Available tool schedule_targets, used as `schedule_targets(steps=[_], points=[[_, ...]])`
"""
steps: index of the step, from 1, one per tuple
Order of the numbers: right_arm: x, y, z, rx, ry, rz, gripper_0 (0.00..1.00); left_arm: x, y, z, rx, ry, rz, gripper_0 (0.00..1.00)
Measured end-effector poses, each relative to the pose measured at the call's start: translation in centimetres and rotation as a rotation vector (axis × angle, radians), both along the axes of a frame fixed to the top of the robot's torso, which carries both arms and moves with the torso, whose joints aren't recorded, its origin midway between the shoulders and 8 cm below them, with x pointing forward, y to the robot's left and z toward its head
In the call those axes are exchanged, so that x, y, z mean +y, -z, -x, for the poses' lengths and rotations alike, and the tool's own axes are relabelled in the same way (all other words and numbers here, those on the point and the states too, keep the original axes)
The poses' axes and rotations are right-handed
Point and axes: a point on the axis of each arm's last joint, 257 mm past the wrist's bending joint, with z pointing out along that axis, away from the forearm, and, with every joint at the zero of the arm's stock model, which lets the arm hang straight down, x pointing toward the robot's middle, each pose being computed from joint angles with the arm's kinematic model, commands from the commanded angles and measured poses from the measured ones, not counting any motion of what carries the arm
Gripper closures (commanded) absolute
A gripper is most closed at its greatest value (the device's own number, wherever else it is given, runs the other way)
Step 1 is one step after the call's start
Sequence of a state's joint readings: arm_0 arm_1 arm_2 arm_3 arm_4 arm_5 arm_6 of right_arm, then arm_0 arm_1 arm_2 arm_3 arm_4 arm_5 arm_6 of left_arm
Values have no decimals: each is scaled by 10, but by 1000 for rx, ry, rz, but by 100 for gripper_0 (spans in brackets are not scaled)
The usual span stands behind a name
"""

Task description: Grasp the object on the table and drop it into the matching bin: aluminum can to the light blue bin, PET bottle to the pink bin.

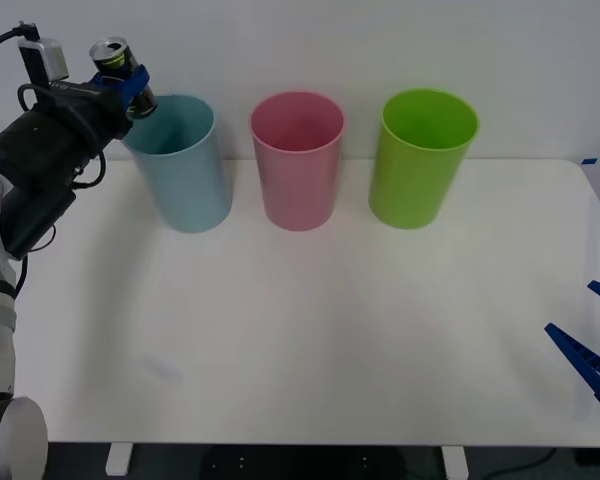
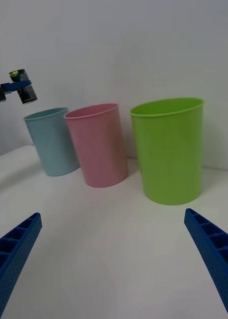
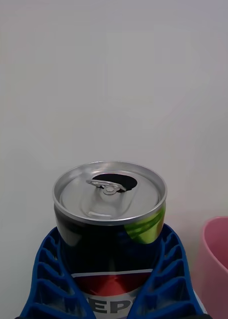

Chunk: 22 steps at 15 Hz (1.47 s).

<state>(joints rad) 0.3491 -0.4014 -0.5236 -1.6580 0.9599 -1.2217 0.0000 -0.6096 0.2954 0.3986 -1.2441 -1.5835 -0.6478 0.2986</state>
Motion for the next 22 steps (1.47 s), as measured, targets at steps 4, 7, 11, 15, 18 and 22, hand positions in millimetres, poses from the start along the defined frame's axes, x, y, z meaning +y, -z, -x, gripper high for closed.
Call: schedule_targets(steps=[4,7,11,15,18,22], points=[[0,0,0,0,0,0,0,-11,0,-28,36,0,-12,96],[0,0,0,0,0,0,0,-17,1,-32,42,0,-20,95],[0,0,0,0,0,0,0,-19,1,-33,41,2,-18,94],[0,0,0,0,0,0,0,-20,1,-33,39,-2,-23,0],[0,0,0,0,0,0,0,-21,0,-32,33,1,-25,0],[0,0,0,0,0,0,0,-21,-3,-31,31,15,-13,0]])
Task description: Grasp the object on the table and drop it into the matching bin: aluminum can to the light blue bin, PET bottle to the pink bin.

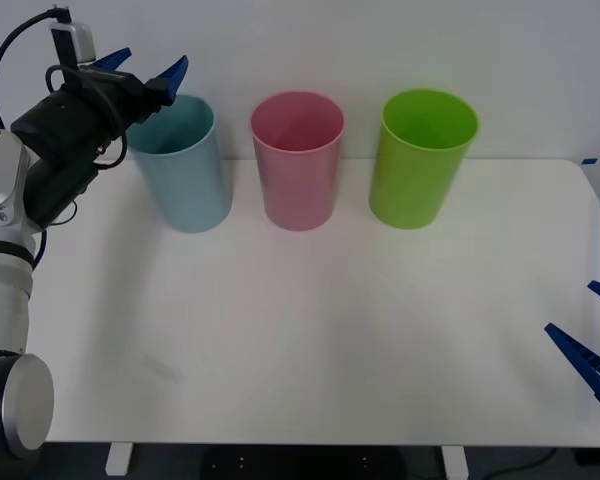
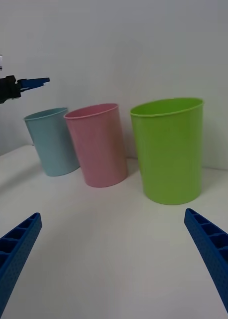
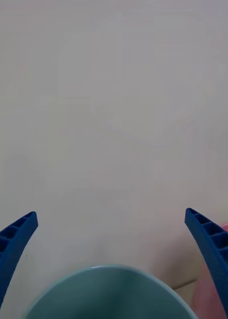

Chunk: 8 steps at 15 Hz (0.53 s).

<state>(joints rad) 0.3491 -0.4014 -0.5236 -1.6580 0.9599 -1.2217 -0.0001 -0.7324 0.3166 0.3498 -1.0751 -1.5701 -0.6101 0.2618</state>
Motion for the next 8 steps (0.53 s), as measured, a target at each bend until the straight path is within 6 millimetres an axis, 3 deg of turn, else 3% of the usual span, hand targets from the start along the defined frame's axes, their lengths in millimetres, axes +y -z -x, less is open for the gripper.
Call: schedule_targets(steps=[4,8], points=[[0,0,0,0,0,0,0,1,3,6,2,29,30,0],[0,0,0,0,0,0,0,14,6,23,-7,59,60,0]])
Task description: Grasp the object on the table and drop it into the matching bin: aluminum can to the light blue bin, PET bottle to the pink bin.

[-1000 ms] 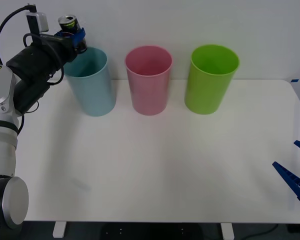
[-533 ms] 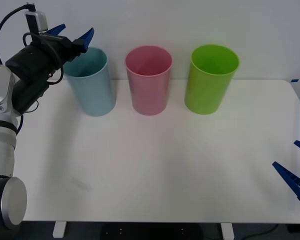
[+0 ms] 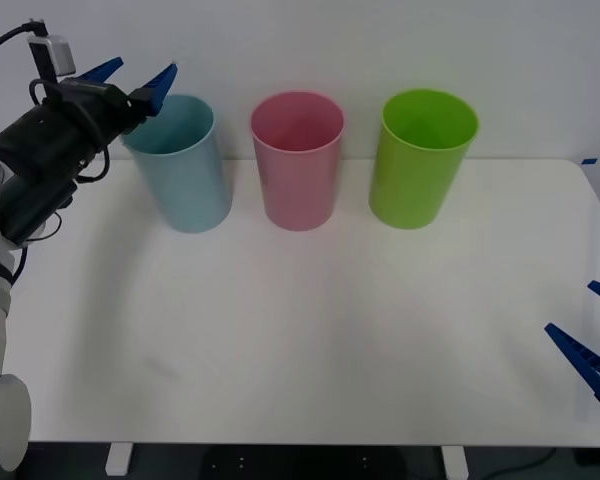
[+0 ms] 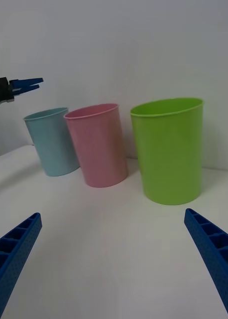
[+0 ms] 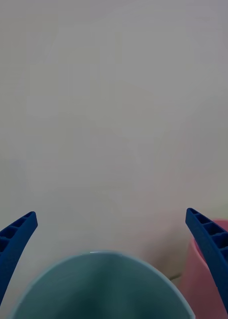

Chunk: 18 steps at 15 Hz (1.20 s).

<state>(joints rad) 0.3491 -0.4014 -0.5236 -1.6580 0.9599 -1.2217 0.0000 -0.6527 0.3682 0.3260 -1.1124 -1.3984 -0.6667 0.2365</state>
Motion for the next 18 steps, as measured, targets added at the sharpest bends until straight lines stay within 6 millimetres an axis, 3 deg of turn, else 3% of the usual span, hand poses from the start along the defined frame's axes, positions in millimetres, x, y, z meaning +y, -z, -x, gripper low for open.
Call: schedule_targets(steps=[5,14,18], points=[[0,0,0,0,0,0,0,20,12,40,-19,19,33,0],[0,0,0,0,0,0,0,79,58,145,4,64,-33,0],[0,0,0,0,0,0,0,88,79,188,26,54,-85,0]])
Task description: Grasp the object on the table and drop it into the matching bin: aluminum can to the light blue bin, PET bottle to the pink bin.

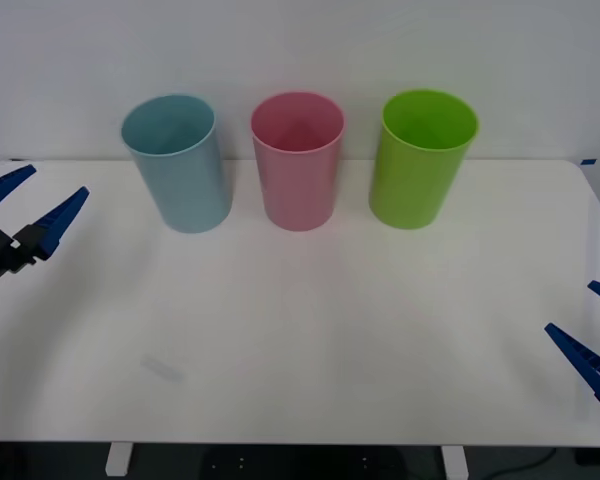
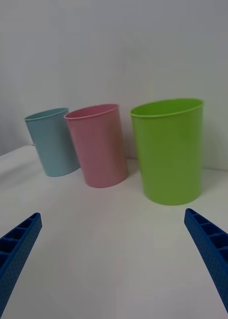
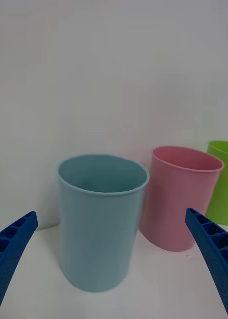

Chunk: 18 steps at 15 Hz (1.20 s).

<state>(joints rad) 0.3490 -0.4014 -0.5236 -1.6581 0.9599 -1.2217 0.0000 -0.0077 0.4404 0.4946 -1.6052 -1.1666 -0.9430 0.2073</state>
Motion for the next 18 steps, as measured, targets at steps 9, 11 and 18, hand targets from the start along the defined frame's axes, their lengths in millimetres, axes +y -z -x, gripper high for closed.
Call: schedule_targets(steps=[9,11,18], points=[[0,0,0,0,0,0,0,17,38,80,6,41,-151,0],[0,0,0,0,0,0,0,20,37,91,8,48,-156,0],[0,0,0,0,0,0,0,17,39,106,23,59,-153,0]])
